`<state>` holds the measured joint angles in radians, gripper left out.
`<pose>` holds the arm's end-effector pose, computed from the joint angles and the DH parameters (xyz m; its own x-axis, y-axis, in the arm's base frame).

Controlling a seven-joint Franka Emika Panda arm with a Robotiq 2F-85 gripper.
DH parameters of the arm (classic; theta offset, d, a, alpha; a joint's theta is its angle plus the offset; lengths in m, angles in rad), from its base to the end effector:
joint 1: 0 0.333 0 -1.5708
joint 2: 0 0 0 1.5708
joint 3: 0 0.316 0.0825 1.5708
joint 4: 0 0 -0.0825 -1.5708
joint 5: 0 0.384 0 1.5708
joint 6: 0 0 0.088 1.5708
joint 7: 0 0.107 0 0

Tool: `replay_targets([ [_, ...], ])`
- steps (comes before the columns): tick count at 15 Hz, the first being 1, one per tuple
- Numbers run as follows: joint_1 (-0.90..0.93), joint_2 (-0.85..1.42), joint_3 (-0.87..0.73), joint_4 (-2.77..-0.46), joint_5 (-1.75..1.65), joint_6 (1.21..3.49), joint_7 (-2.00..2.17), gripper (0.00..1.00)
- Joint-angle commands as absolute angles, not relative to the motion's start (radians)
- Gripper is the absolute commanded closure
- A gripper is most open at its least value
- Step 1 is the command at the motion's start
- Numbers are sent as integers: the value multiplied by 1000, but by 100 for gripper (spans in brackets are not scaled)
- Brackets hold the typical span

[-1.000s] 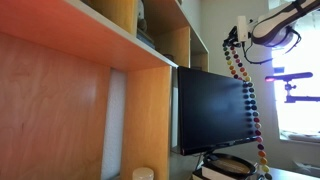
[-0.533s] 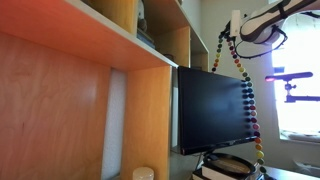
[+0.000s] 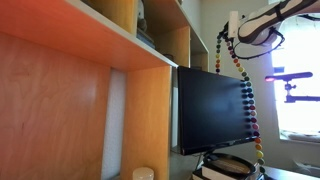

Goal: Pick the string of beads and place it over the computer

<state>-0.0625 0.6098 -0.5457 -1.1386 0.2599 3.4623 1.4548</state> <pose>0.6550 -0.2832 0.7002 -0.5389 -0.8278 0.1558 0.1015 -0.2474 -0.9636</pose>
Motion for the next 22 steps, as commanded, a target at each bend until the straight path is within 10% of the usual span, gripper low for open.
replay_targets([
  [1,-62,610,-546,-1138,260,3462,1455,83],
  [12,-62,610,-546,-1138,260,3462,1455,83],
  [13,-62,610,-546,-1138,260,3462,1455,58],
  [22,-27,590,-526,-1213,231,3459,1443,0],
])
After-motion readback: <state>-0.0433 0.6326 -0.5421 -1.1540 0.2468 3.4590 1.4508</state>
